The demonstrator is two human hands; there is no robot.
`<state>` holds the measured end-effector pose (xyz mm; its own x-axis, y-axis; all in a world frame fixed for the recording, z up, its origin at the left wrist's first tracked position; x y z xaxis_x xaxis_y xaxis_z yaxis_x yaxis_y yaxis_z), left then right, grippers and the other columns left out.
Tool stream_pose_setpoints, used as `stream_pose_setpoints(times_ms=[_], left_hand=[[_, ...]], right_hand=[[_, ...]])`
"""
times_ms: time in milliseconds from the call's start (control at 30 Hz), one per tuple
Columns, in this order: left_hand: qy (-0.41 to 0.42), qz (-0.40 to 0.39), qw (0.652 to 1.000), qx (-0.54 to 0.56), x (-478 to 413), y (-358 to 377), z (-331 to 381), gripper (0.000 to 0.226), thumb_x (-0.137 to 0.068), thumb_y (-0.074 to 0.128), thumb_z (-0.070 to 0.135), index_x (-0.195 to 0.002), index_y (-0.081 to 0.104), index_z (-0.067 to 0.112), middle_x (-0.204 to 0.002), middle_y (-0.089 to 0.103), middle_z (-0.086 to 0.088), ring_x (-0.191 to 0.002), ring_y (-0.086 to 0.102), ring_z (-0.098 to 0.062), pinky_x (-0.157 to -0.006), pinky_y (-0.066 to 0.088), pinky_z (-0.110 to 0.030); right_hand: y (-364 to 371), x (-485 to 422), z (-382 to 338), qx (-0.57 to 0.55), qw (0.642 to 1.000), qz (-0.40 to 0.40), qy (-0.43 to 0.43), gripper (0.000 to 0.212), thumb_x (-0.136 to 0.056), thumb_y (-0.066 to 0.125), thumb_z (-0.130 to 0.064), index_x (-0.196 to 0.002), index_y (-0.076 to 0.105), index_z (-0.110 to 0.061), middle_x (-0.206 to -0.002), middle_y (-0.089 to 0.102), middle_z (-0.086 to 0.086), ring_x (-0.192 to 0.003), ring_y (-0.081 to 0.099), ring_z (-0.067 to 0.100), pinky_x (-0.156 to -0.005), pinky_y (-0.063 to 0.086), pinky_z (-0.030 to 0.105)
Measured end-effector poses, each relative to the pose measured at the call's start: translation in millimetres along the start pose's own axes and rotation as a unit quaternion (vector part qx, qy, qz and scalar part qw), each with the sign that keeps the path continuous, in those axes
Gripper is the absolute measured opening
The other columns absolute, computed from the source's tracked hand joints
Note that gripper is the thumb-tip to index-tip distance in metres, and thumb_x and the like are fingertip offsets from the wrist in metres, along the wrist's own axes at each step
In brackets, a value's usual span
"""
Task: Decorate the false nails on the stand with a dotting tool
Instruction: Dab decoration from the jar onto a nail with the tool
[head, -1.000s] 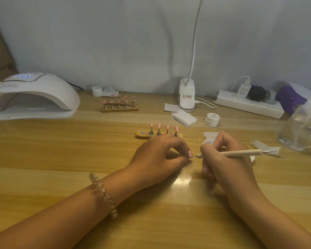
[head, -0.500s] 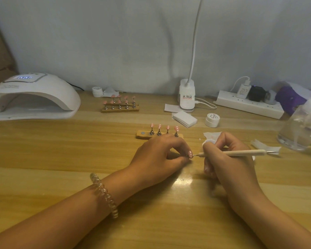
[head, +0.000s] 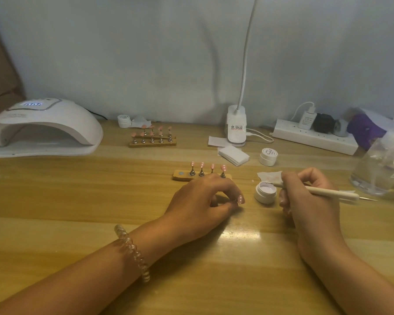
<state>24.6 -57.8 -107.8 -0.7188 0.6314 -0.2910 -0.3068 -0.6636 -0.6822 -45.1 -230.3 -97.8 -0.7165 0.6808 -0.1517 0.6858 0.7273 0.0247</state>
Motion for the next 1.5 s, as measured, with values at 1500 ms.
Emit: stream_pose_setpoints(times_ms=[1500], left_hand=[[-0.036, 0.080, 0.996, -0.005, -1.4, 0.1, -0.1, 0.029, -0.087, 0.070, 0.022, -0.074, 0.059, 0.046, -0.101, 0.068, 0.019, -0.096, 0.057, -0.017, -0.070, 0.038, -0.021]], right_hand=[[1.0, -3.1, 5.9, 0.145, 0.989, 0.010, -0.037, 0.022, -0.080, 0.069, -0.018, -0.067, 0.051, -0.016, -0.065, 0.056, -0.001, -0.062, 0.049, 0.017, -0.058, 0.035, 0.033]])
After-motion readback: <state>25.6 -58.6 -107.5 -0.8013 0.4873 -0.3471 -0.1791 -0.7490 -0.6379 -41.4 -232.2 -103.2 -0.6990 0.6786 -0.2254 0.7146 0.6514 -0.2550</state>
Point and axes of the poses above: each hand's wrist, its own x-axis away from the middle knuckle, its own y-axis out of the palm, z = x × y, the point moved 2 cm from there along -x, towards the middle knuckle
